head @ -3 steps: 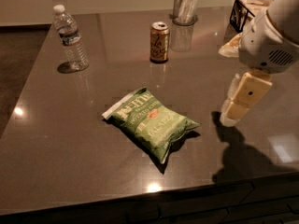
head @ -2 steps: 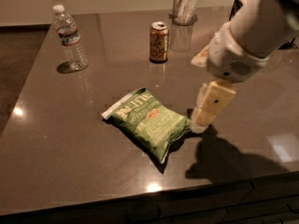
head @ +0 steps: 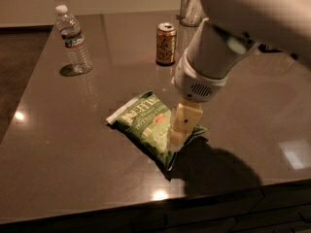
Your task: Move green jalapeno chip bag near water bottle
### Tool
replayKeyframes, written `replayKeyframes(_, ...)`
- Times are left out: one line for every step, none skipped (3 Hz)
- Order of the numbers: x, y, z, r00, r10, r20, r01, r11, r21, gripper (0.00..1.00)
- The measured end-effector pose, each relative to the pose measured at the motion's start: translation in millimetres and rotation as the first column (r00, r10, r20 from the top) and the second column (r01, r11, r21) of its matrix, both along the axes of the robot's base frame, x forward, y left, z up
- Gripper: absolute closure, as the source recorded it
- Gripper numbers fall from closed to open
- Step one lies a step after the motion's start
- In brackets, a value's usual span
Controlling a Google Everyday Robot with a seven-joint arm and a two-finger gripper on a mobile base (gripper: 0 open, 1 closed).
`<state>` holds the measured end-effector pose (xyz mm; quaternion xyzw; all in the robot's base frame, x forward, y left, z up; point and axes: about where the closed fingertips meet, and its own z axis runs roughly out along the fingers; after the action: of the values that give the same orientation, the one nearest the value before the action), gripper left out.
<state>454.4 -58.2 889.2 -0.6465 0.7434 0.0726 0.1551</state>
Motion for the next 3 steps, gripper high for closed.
replayKeyframes(-4,10,-24,0.9999,-0.004,-0.011,0.003,0.998,-0.066,0.00)
replayKeyframes(-6,10,-40,0.9988,-0.042,-0.024,0.039,0.992,-0.118,0.18)
replayKeyframes(-6,11,-39,0.9956,-0.084,-0.043,0.077,0.987,-0.139,0.41)
